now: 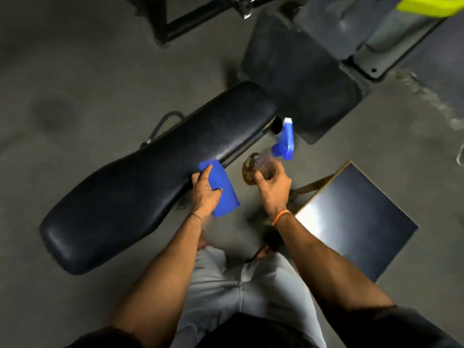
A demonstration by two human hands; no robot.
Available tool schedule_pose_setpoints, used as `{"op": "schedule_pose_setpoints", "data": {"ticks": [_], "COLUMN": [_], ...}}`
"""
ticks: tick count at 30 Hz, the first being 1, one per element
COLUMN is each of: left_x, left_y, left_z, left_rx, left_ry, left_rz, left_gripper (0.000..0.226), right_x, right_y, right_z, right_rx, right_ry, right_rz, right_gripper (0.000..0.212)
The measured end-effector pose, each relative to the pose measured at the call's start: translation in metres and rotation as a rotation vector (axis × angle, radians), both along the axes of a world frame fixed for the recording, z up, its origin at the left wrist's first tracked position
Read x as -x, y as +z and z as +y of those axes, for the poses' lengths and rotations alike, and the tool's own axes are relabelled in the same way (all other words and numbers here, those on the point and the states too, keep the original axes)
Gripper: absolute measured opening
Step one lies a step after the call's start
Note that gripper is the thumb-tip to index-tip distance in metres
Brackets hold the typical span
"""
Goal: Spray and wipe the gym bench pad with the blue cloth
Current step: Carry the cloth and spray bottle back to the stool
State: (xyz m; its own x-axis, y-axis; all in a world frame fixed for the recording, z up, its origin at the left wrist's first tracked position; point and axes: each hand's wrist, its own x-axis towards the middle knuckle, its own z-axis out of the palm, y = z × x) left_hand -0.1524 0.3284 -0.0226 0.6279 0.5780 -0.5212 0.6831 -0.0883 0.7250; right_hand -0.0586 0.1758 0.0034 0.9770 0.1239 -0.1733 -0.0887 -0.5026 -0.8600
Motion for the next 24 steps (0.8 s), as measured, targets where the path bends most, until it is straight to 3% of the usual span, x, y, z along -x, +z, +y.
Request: {"op": "schedule_pose_setpoints", "data": {"ticks": [8,14,24], "left_x": [-0.093,-0.15,-0.204], "left_y": [0.015,0.02,-0.017], "left_z": [-0.165,-0.276,-0.353], "left_rx": [0.005,-0.005,0.008], "left_ry": [-0.368,-0.604,-0.841], "left_rz": [-0.028,-0.029,0.063], "left_gripper": [0.08,0.08,0.082], "right_x": [-0.025,-0.034,-0.034], "right_y": [0.011,0.005,-0.023], "right_z": [-0.19,-0.312,-0.363], "right_rx": [-0.084,-0.037,-0.023], "right_ry": [-0.459,-0.746,-0.94], "right_rz": [-0.007,0.014,0.069], "right_gripper": [0.038,0.036,0.04]}}
